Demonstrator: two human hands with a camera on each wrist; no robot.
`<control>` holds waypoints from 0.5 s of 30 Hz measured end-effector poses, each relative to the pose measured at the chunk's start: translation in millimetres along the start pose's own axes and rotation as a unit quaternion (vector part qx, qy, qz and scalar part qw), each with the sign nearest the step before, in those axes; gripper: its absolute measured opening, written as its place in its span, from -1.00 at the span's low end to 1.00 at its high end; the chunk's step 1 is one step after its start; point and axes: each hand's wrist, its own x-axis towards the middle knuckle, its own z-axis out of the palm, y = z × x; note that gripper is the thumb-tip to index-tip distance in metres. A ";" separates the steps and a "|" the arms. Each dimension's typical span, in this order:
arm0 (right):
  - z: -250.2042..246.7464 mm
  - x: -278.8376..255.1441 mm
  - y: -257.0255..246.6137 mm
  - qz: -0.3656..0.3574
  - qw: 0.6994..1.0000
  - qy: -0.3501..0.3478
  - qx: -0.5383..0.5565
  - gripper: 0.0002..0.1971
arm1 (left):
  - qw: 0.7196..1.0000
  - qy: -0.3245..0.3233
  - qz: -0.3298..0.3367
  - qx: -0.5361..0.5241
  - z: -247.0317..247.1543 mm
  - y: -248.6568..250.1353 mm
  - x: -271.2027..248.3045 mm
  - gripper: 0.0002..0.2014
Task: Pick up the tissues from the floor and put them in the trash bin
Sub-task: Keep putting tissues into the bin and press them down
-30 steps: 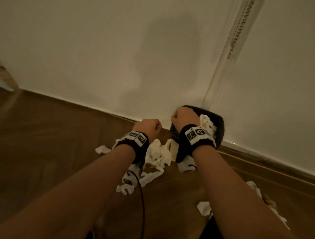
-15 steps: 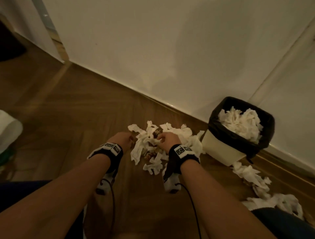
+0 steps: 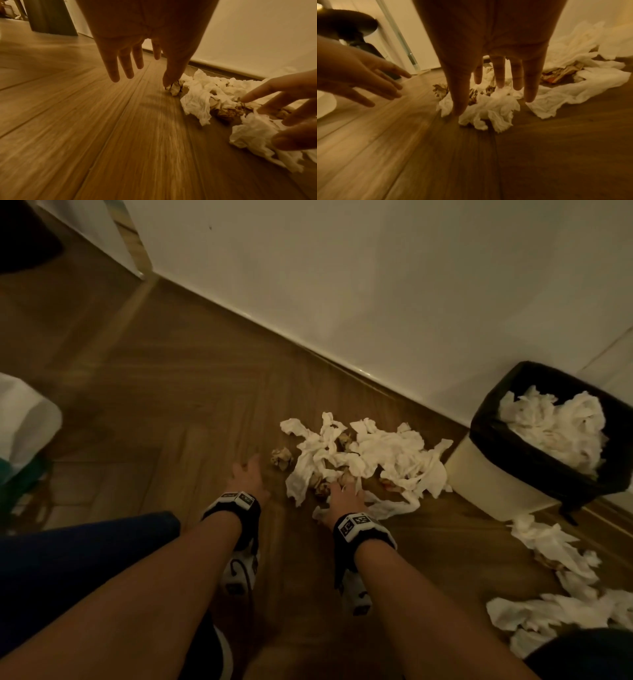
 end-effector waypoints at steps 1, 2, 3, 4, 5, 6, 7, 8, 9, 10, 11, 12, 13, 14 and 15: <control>2.4 0.9 0.7 0.002 1.000 -0.002 -0.007 -0.23 | 1.000 -0.003 0.006 0.002 2.8 0.3 1.0 -0.20; 4.4 2.1 1.4 0.000 1.000 -0.004 -0.017 -0.26 | 1.000 -0.004 0.011 0.002 5.0 1.0 2.4 -0.19; 6.6 2.8 2.1 -0.007 1.000 -0.006 -0.026 -0.32 | 1.000 -0.004 0.016 -0.001 6.7 2.0 3.7 -0.18; 8.6 3.2 2.8 -0.016 0.999 -0.004 -0.029 -0.38 | 1.000 -0.002 0.024 -0.007 7.9 3.5 5.4 -0.19; 10.6 3.6 3.4 -0.028 0.999 0.000 -0.029 -0.44 | 0.999 0.004 0.035 -0.011 8.7 5.6 7.3 -0.21; 12.9 3.8 3.6 -0.040 0.999 0.005 -0.026 -0.48 | 0.999 0.011 0.048 -0.012 8.7 8.2 9.5 -0.23; 14.7 4.3 3.2 -0.051 0.998 0.008 -0.023 -0.51 | 0.998 0.018 0.060 -0.012 8.2 11.2 11.7 -0.27; 16.5 4.6 2.9 -0.058 0.998 0.009 -0.022 -0.54 | 0.997 0.023 0.071 -0.012 7.4 14.3 14.3 -0.31; 18.1 5.1 2.5 -0.063 0.998 0.010 -0.025 -0.57 | 0.996 0.024 0.081 -0.008 6.5 17.5 17.2 -0.35; 19.8 5.6 2.5 -0.068 0.997 0.012 -0.031 -0.61 | 0.996 0.022 0.091 0.002 5.8 20.3 20.2 -0.40; 21.4 6.2 3.1 -0.075 0.996 0.018 -0.035 -0.64 | 0.995 0.019 0.100 0.017 5.2 23.1 23.2 -0.44; 22.5 6.8 4.3 -0.081 0.996 0.026 -0.034 -0.68 | 0.993 0.014 0.110 0.032 4.8 25.4 26.4 -0.47; 23.2 7.8 5.7 -0.086 0.995 0.034 -0.029 -0.71 | 0.992 0.010 0.120 0.044 4.6 27.4 29.5 -0.49; 23.4 8.4 7.3 -0.087 0.995 0.039 -0.019 -0.74 | 0.990 0.003 0.129 0.056 4.4 29.1 32.6 -0.49; 23.3 8.8 8.7 -0.086 0.995 0.041 -0.004 -0.74 | 0.988 -0.007 0.137 0.069 5.0 30.6 35.2 -0.47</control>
